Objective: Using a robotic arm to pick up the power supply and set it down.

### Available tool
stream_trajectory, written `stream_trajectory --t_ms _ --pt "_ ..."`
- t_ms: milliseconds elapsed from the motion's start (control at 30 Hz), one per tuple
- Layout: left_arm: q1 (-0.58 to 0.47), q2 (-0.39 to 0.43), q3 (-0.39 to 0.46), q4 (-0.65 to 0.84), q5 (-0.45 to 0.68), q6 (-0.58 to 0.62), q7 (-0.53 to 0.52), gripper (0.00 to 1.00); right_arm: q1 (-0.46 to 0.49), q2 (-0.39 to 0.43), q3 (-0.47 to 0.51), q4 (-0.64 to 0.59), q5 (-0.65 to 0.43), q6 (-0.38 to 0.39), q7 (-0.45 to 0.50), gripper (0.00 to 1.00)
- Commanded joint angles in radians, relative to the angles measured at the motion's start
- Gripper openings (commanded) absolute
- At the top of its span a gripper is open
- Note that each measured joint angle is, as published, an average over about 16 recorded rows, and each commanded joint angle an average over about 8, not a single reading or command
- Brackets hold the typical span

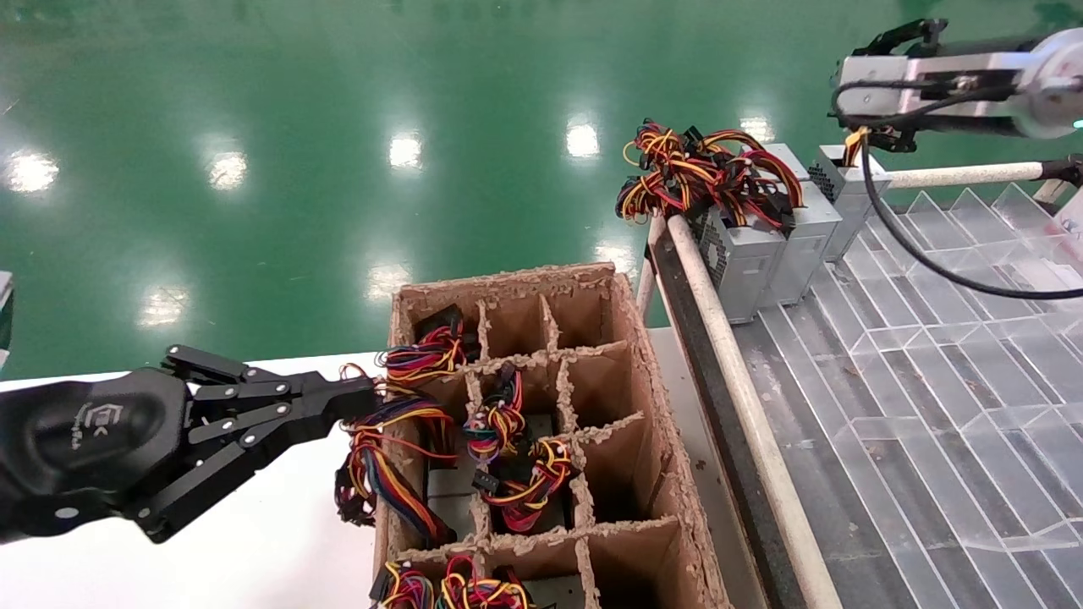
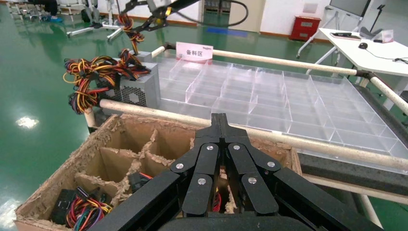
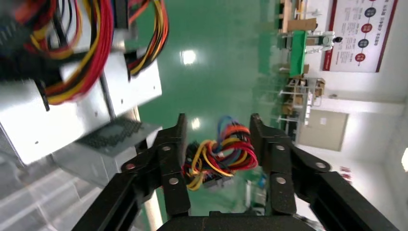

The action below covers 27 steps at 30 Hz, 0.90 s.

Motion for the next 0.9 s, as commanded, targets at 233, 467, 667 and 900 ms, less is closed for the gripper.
stream_trajectory --t_ms 233,467,667,900 --pt "0.000 0.000 0.000 0.000 0.000 0.000 0.000 0.00 -0.053 0.044 0.042 0.077 0.058 -0.081 0.080 1.00" --pt "0.000 0.000 0.000 0.000 0.000 0.000 0.000 0.18 -0.166 0.098 0.100 0.220 0.139 -0.161 0.203 1.00" --pt "0.000 0.000 0.000 0.000 0.000 0.000 0.000 0.93 -0.262 0.144 0.149 0.343 0.207 -0.230 0.308 1.00" --pt "0.000 0.000 0.000 0.000 0.000 0.000 0.000 1.00 -0.376 0.199 0.208 0.489 0.289 -0.312 0.433 1.00"
